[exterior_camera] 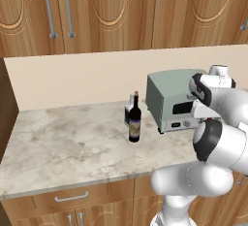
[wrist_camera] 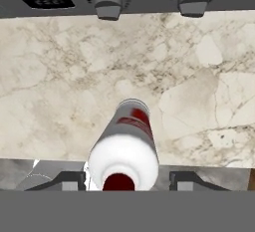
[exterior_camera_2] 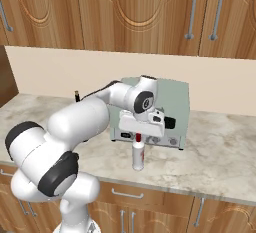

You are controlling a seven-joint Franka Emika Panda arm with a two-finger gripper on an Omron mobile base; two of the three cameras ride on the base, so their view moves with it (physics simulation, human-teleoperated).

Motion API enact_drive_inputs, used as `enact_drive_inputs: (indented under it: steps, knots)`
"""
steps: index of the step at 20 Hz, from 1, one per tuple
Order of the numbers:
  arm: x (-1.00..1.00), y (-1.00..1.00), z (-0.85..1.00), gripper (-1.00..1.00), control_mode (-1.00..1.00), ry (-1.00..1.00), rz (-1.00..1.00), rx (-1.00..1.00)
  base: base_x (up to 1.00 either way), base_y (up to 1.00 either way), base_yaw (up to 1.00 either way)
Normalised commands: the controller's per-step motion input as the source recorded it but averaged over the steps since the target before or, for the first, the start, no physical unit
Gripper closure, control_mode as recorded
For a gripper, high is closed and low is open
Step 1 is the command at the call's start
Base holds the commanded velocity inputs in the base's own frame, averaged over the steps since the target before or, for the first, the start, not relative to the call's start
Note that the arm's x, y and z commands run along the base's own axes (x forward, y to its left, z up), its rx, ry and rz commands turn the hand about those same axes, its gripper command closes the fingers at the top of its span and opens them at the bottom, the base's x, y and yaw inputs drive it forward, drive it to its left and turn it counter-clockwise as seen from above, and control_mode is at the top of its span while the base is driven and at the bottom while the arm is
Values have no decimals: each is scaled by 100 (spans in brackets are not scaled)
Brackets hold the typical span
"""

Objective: Move the drinks to the dining counter.

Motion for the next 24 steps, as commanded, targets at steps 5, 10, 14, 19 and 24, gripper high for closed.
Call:
enact_drive_inputs:
  steps: [5,10,14,19,24]
  knots:
    - [0,0,0,100,-100,0,0,0,0,0,0]
    - [-6,0,15,100,-100,0,0,0,0,0,0]
    - [-26,0,57,100,-100,0,0,0,0,0,0]
    - [-55,21,38,100,-100,0,2,-1,0,0,0]
    - [-38,72,7,100,-100,0,2,-9,0,0,0]
